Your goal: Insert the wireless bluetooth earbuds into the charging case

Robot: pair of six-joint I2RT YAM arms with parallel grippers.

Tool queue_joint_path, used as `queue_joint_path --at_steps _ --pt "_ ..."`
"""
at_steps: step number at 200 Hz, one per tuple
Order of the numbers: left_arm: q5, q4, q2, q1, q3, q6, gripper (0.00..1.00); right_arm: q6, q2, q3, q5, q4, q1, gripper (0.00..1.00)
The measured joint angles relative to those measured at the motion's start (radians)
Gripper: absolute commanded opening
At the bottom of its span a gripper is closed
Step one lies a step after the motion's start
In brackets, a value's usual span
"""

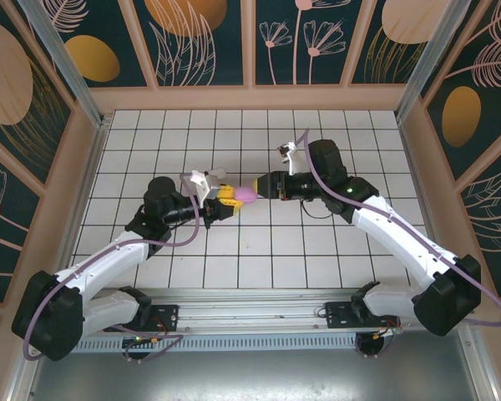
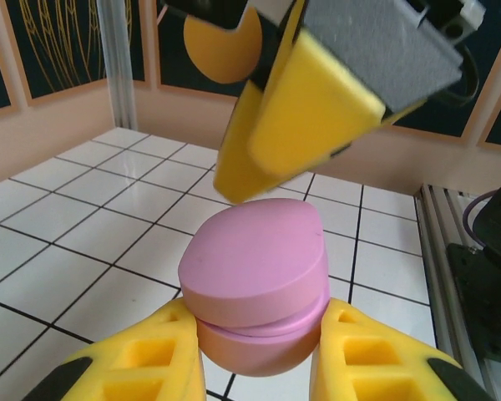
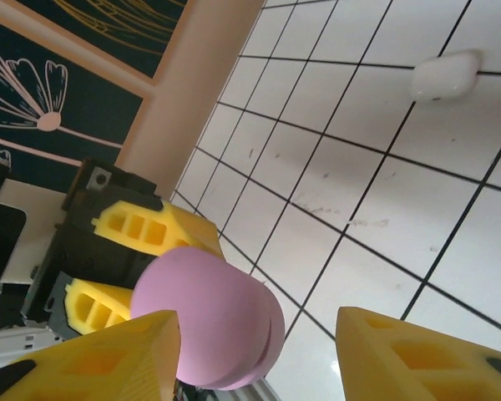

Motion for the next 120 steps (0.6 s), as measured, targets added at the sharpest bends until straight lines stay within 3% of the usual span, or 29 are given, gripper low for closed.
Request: queue_joint_path --at_steps 71,95,120 --pt "0.018 0.113 0.036 0.000 0.010 -0.067 0.00 0.205 -0.001 -0.100 -0.147 0.229 0.000 0.59" --pt "0.019 0.130 0.044 0.000 0.012 -0.084 0.00 0.265 -0.001 -0.126 -0.185 0.300 -0.001 0.50" --pt "0.019 0.135 0.043 0.001 0.016 -0.090 0.00 0.328 -0.001 -0.148 -0.208 0.357 -0.015 0.29"
